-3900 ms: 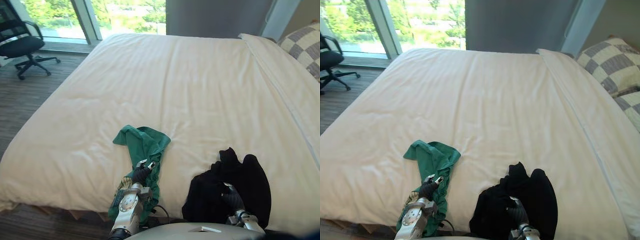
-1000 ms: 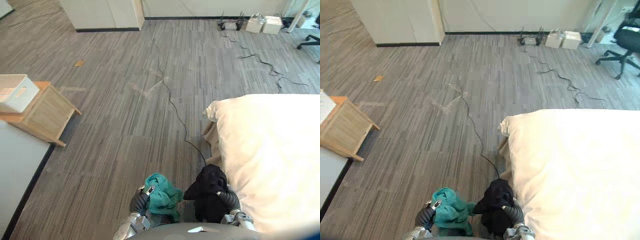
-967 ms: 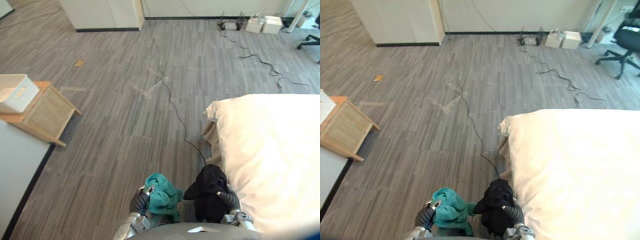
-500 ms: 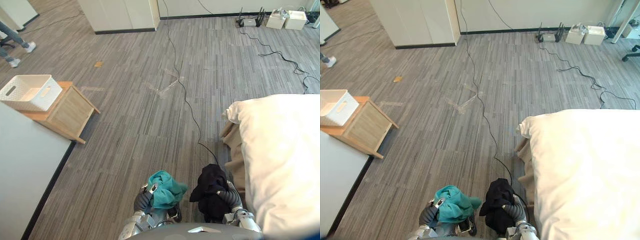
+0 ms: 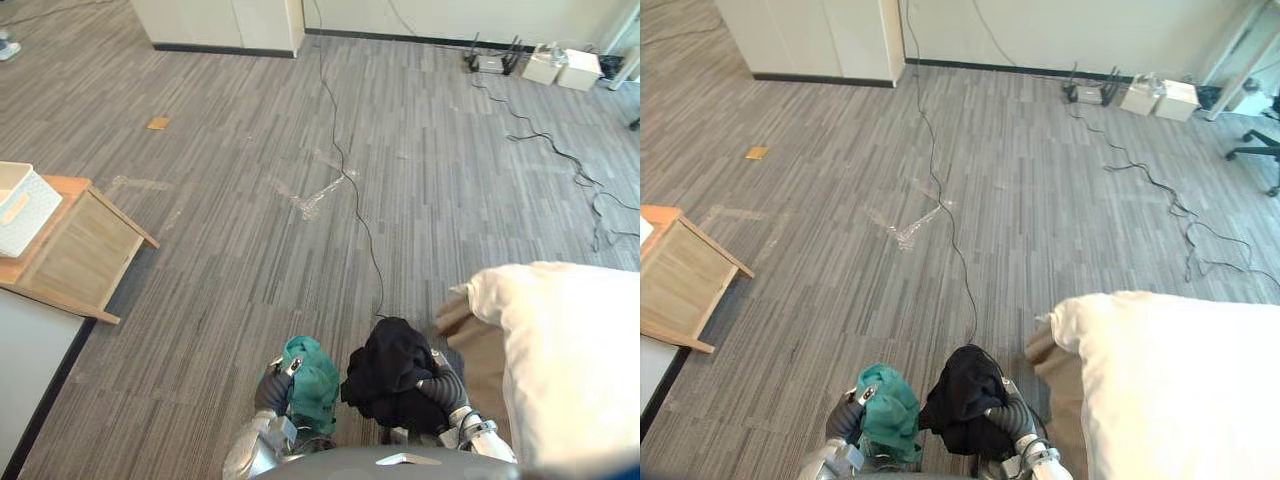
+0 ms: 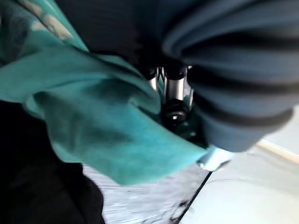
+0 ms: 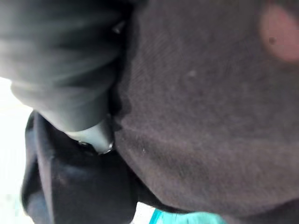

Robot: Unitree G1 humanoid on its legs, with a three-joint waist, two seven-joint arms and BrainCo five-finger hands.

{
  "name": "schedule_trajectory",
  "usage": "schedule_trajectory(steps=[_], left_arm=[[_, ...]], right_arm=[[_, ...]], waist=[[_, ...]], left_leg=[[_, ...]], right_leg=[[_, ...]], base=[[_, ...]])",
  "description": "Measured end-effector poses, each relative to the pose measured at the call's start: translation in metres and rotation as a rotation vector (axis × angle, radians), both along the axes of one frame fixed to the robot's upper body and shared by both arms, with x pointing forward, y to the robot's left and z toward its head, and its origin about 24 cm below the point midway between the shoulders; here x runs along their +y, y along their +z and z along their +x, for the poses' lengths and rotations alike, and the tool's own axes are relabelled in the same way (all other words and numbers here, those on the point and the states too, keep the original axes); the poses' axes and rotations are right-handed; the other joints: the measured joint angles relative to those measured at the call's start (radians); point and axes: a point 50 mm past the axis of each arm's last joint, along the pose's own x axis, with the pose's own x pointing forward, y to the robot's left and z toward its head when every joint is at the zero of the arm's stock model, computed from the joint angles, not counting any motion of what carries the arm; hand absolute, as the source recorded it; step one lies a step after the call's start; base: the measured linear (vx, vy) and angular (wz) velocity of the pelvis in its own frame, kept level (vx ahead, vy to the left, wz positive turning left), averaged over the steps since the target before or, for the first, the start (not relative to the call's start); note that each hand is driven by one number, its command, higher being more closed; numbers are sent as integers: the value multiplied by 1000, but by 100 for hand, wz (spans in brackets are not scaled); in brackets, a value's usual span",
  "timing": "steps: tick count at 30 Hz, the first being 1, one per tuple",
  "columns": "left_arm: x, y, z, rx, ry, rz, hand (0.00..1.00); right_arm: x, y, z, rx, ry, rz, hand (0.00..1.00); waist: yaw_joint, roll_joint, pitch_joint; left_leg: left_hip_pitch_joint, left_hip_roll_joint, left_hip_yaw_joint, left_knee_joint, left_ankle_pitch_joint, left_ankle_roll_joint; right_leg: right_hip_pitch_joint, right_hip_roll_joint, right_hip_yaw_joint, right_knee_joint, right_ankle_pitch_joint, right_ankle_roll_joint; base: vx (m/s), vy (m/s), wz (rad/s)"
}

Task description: Tidy the bed and pick cloth on bed and put in laundry

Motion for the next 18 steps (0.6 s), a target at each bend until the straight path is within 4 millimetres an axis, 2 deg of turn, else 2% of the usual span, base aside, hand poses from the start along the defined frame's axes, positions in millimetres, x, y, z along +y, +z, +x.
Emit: schedule_trajectory(steps=[1, 2, 3, 4, 5, 6, 7, 8, 9, 10, 11, 12, 13, 14, 16, 17, 18], left_arm=[[6, -2, -2, 11, 18, 2, 100], [11, -4, -4, 24, 30, 6, 100], [9, -6, -3, 31, 50, -24, 100], [9, -6, -2, 26, 44, -30, 100], [7, -6, -1, 21, 36, -43, 100], [5, -6, -2, 15, 34, -57, 100], [5, -5, -1, 4, 39, -80, 100], [6, -5, -1, -2, 40, -88, 100], [8, -5, -2, -14, 45, -103, 100], [10, -3, -3, -30, 45, -113, 100], [11, -2, -4, -38, 47, -115, 100], [15, 0, -6, -51, 52, -131, 100], [15, 1, -6, -57, 56, -144, 100], [16, 3, -5, -74, 47, -153, 100], [17, 4, -11, -78, 47, -155, 100], [16, 4, -20, -65, 22, -137, 100], [11, 2, -28, -47, 13, -144, 100]], right_arm=[[0, 0, -1, -2, 4, 9, 100], [-1, 0, 0, -7, 18, 10, 100], [-7, 5, 8, -38, 23, -3, 100], [-10, 4, 10, -40, 16, -2, 100], [-14, 4, 11, -40, 4, -3, 100], [-18, 5, 12, -45, -7, -5, 100], [-20, 5, 14, -47, -17, -1, 100], [-21, 4, 13, -42, -21, 5, 100], [-23, 1, 10, -22, -24, 15, 100], [-25, -4, 6, 8, -29, 24, 100], [-30, -6, 4, 19, -37, 17, 100], [-38, -8, 5, 27, -36, 3, 100], [-43, -8, 5, 29, -41, -6, 100], [-60, -4, 7, 16, -58, 15, 100], [-76, 4, 16, -8, -87, 53, 100], [-82, 8, 24, -4, -116, 80, 100], [-81, 12, 31, -3, -123, 96, 100]], waist=[[-1, -11, 5], [-7, -5, 8], [-4, 23, 7], [-3, 24, 9], [-17, 26, 11], [-36, 38, 10], [-43, 49, 14], [-43, 51, 16], [-38, 53, 17], [-27, 55, 19], [-17, 56, 20], [-3, 41, 30], [2, 42, 32], [22, 52, 41], [37, 51, 46], [62, 47, 46], [73, 38, 47]], left_leg=[[37, 7, -26, -3, -20, -36], [62, 23, -51, -5, -31, -55], [64, 62, -75, -9, -15, -74], [61, 61, -84, -16, 11, -95], [58, 55, -107, -25, 44, -110], [38, 71, -126, 5, 82, -111], [-7, 89, -132, 116, 123, -113], [-41, 104, -134, 198, 161, -110], [-122, 139, -147, 396, 237, -98], [-214, 164, -152, 625, 216, -72], [-254, 170, -154, 711, 203, -64], [-334, 146, -152, 815, 186, -47], [-362, 134, -152, 829, 183, -45], [-434, 102, -142, 820, 173, -30], [-485, 79, -84, 731, 165, -20], [-492, 61, -17, 609, 157, -14], [-492, 30, 35, 473, 157, -14]], right_leg=[[-12, -3, 24, -58, 120, -9], [-14, 7, 33, -20, 176, -76], [-25, 22, 14, 38, 125, -98], [-44, 9, 13, 79, 90, -104], [-62, -11, 8, 130, 40, -109], [-60, -23, -15, 170, -26, -114], [-29, -16, -41, 176, -71, -124], [-3, -6, -51, 167, -87, -131], [66, 25, -68, 122, -108, -139], [147, 69, -74, 53, -113, -140], [187, 81, -82, 20, -114, -143], [271, 94, -98, -42, -121, -147], [303, 98, -104, -65, -121, -147], [391, 115, -126, -132, -118, -142], [484, 140, -147, -207, -113, -133], [560, 155, -160, -267, -107, -125], [610, 160, -173, -308, -103, -113]], base=[[585, -325, 64], [696, -393, 44], [584, -344, 25], [534, -347, 27], [511, -368, 54], [581, -434, 65], [471, -367, 48], [441, -382, 27], [394, -380, 7], [374, -348, -2], [354, -266, -9], [296, -157, -1], [352, -161, 16], [320, -141, 26], [363, -129, 19], [390, -93, 5], [495, -99, 12]])
